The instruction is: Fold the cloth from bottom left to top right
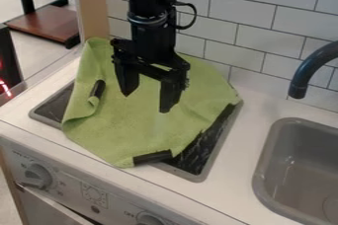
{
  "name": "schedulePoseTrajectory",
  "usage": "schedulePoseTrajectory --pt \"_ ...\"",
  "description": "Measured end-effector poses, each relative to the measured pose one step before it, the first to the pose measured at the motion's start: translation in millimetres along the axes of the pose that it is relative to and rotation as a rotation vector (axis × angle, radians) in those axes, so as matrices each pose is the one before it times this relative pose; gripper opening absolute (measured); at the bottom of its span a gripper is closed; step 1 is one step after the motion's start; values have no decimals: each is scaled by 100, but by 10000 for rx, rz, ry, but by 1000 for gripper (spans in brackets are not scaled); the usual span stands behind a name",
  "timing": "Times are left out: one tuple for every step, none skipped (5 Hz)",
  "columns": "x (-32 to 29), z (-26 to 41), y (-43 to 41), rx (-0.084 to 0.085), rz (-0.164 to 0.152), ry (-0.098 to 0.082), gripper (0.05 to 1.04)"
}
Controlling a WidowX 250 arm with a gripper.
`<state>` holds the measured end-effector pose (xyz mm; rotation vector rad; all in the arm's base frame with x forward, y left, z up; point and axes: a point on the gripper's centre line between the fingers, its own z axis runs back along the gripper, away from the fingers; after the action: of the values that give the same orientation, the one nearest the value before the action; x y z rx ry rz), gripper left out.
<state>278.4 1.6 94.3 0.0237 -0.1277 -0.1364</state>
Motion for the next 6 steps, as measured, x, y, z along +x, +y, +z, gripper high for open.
schedulePoseTrajectory --pt "-438 -697 -45 -78 114 331 999" --pt "470 -96 1443 -166 838 741 999" --pt "1027 -973 2357 268 737 662 999" --pt "1708 -323 2490 545 1158 -300 999" --pt "1214 -53 1614 686 879 -781 999" --pt "1185 -30 1127 446 703 -767 999"
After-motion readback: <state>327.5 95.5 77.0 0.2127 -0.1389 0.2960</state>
